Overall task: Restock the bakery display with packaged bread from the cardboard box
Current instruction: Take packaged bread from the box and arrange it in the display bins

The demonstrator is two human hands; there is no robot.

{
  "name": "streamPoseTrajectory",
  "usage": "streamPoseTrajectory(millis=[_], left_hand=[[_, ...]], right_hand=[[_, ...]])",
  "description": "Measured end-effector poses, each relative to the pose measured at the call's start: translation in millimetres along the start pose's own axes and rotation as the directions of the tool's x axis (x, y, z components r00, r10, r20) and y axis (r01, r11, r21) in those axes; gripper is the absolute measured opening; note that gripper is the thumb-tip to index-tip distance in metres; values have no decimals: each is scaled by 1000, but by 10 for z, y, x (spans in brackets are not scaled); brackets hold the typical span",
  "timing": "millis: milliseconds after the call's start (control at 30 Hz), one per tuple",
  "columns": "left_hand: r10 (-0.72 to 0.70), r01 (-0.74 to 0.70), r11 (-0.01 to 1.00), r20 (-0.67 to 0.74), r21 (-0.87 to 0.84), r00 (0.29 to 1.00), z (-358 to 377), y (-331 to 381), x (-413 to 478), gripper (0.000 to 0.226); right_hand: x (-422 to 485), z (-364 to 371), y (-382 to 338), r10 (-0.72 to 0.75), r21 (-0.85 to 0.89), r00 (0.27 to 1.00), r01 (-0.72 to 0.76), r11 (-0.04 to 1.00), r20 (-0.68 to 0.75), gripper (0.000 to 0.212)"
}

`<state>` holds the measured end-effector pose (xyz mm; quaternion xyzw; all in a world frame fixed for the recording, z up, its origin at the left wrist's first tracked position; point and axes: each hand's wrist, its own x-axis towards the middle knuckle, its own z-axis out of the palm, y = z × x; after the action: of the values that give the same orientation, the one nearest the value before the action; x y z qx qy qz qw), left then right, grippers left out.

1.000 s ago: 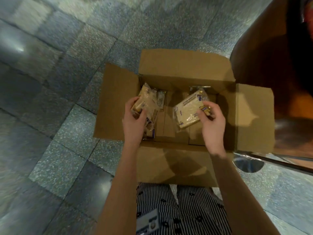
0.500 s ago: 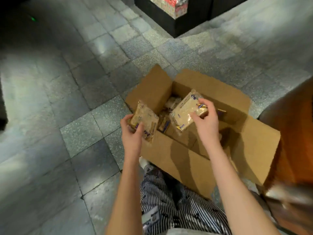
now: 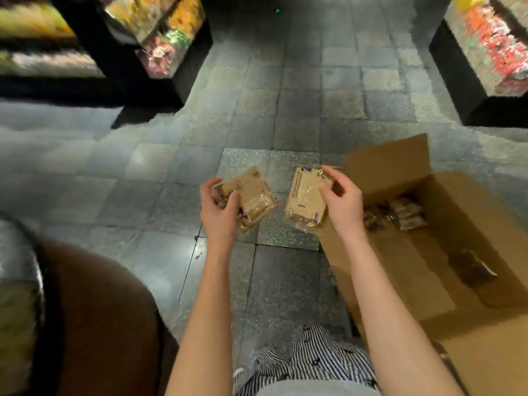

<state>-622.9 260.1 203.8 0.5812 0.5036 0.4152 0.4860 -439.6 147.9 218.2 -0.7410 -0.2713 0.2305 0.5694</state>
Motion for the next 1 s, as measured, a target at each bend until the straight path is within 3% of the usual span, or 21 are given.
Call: streamPoseTrajectory(millis=[100,300,400,600,867,1000], left_hand=[[17,-13,1000,-146,26,989,-788,-134,-168,38],[-6,37,997,-424,66,905,-2474,-348,-800,46],[-11,75,992,-540,96,841,-3280,-490,-1212,43],[-43,167,979,-675,119,737,-4375,-772,-2111,40],[-181,300,953,-861,-34,476,-5312,-1140,-3207,38],[-230,304,943,-925,-136,301,-5701,-1203,-3716,43]], right_hand=[[-303,608,-185,3,-2,986,-3,1000,168,48],[-1437,1793,-388,-11,46,952,-4,999,307,49],[-2055,2269,-412,-42,50,878,21,999,477,45],[-3217,2973,-533,-117,65,724,100,993,680,42],[-4434,3630,-639,-116,71,472,113,991,874,40],[-5050,4028,-717,-138,96,331,139,986,933,43]])
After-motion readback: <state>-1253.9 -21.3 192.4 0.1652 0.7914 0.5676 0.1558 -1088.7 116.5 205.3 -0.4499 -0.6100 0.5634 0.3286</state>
